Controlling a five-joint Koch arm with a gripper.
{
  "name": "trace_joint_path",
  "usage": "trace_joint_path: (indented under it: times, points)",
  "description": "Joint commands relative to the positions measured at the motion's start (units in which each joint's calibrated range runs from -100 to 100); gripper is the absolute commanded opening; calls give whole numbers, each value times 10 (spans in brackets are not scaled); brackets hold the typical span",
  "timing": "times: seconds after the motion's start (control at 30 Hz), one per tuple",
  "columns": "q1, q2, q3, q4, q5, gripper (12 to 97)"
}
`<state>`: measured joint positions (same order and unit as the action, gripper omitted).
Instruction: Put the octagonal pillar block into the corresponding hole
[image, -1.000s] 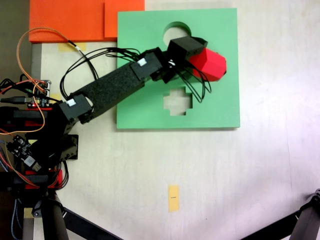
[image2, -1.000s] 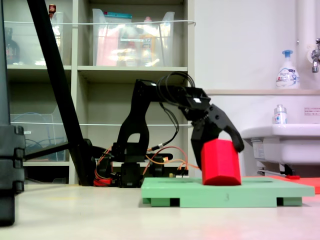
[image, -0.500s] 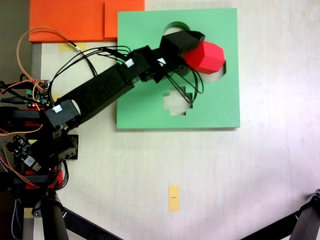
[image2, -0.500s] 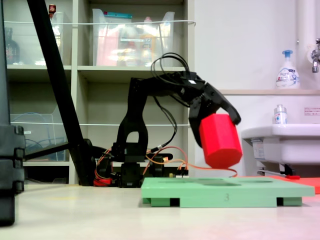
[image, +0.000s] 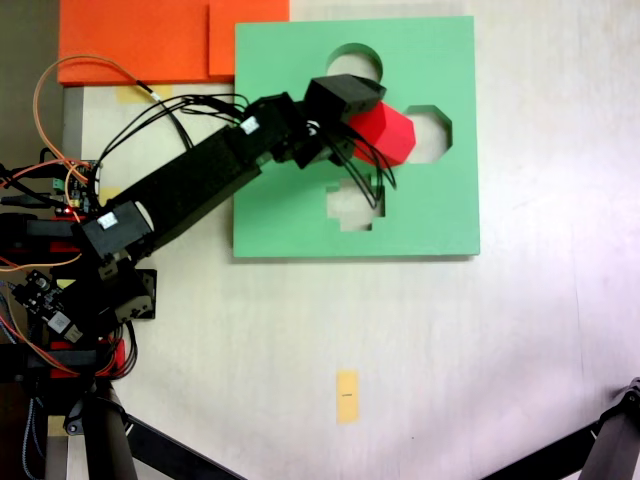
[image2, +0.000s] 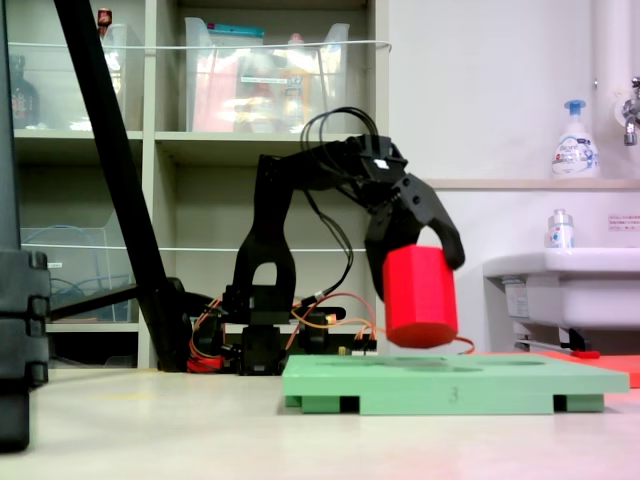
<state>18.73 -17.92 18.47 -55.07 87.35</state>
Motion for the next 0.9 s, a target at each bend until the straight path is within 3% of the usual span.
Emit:
trace_joint_path:
  times: [0.0,0.87]
  points:
    - [2,-14,30,7,8,397]
    - [-17,195,110,36,7,399]
